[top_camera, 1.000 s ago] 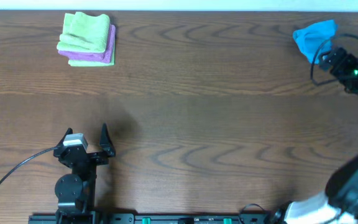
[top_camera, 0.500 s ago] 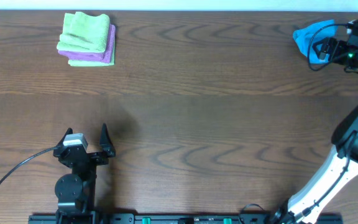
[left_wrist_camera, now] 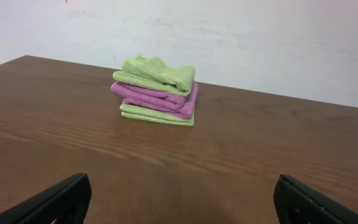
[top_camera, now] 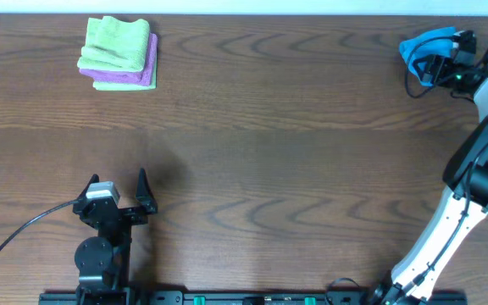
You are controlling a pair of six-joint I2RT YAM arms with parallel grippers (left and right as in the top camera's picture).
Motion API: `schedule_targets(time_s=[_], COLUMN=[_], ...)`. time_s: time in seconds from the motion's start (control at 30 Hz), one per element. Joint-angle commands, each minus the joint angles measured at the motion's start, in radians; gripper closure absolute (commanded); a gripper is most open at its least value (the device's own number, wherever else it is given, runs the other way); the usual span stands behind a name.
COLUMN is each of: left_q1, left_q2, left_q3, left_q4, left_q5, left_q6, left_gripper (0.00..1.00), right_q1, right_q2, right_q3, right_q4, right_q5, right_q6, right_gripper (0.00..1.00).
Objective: Fold the cloth
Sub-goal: 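Reach the right gripper to the blue cloth and grasp it, then lift the blue cloth and carry it toward the table center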
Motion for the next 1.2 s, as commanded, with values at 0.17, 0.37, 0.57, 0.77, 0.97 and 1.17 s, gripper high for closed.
schedule_targets(time_s=[0.17, 0.37, 0.57, 0.77, 0.97, 1.17], left_q1=[0.004, 0.004, 0.004, 0.004, 0.004, 0.004], left_q2=[-0.005, -0.005, -0.005, -0.005, -0.005, -0.005], left_q3=[-0.037, -0.037, -0.037, -0.037, -0.037, -0.037], left_q4=[-0.020, -0.020, -0.020, -0.020, -0.020, -0.020], left_q5=[-0.010, -0.010, -0.010, -0.010, -0.010, -0.010], left_q6=[0.000, 0.000, 0.000, 0.000, 0.000, 0.000], left_gripper=[0.05, 0.05, 0.05, 0.05, 0.05, 0.05], right_q1=[0.022, 0.026, 0.047, 0.122, 0.275, 0.464], right_q2=[0.029, 0.029, 0.021, -0.100, -0.322, -0.415], right_q3=[0.029, 0.029, 0.042, 0.077, 0.079, 0.079], right_q4=[0.011, 0.010, -0.027, -0.165, -0.292, -0.410], right_q5=[-0.024, -0.023, -0.024, 0.007, 0.131, 0.308], right_q6=[0.063, 0.072, 0.083, 0.030, -0.054, -0.061], right_gripper=[0.69, 0.97, 0.99, 0.99, 0.99, 0.99])
